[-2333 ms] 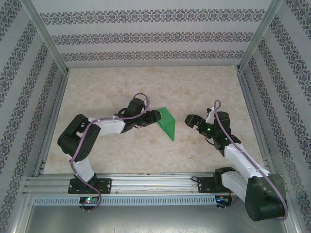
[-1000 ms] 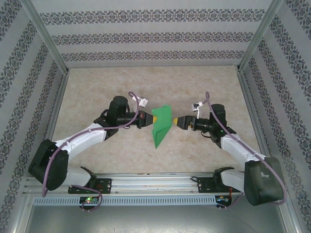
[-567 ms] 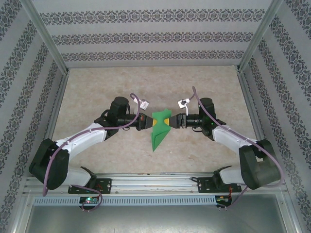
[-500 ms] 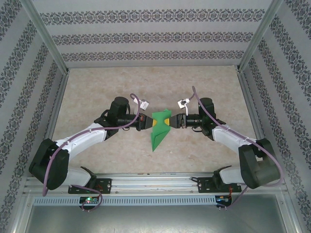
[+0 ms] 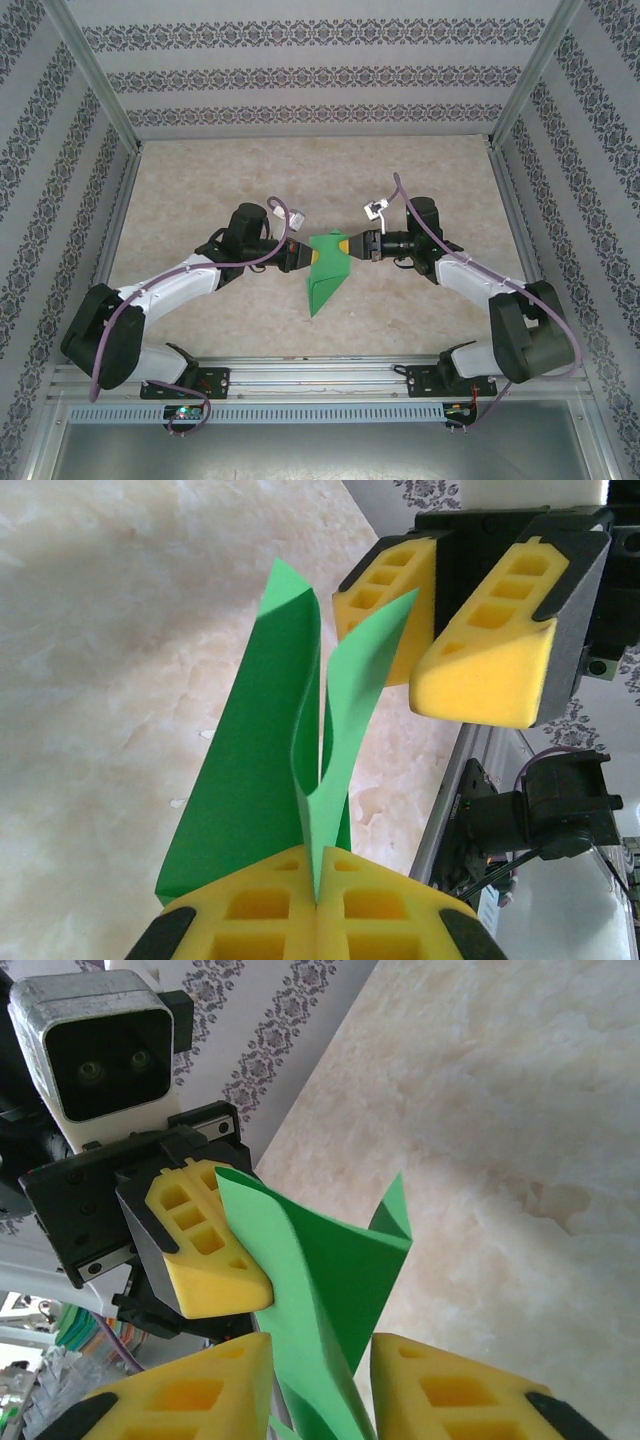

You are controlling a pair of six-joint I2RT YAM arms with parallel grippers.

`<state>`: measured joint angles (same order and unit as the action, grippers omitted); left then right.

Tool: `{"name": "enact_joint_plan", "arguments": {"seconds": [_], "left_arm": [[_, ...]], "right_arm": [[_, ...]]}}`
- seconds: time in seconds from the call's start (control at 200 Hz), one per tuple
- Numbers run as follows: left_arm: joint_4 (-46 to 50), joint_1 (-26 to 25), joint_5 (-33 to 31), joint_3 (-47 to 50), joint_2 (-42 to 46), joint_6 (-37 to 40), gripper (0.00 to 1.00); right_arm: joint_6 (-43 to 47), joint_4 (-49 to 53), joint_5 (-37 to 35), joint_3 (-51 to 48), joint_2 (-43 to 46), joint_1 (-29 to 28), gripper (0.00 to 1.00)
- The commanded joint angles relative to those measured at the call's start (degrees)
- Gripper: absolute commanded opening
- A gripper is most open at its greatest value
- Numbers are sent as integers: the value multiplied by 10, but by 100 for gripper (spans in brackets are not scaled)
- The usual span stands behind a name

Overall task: Fold a paper plane with a square sheet of paper (fold left side to right side)
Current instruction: Fold the wing for the fifth time at the center of the table.

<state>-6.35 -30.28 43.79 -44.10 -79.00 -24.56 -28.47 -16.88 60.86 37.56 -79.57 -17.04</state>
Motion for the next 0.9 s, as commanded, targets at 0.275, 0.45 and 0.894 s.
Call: {"name": "enact_joint_plan", "arguments": {"seconds": [0.275,0.45,0.894], "left_arm": [[65,11,-124,23,15,34,50],[143,14,-215,15,52,52,53],[283,-205,-408,-63,51,132,50]], "right_arm": [[18,77,-70,41,-70,0,0],[2,125,-129,65,-115,2,0],[-106,231,-175,93,-119,14,0]]}}
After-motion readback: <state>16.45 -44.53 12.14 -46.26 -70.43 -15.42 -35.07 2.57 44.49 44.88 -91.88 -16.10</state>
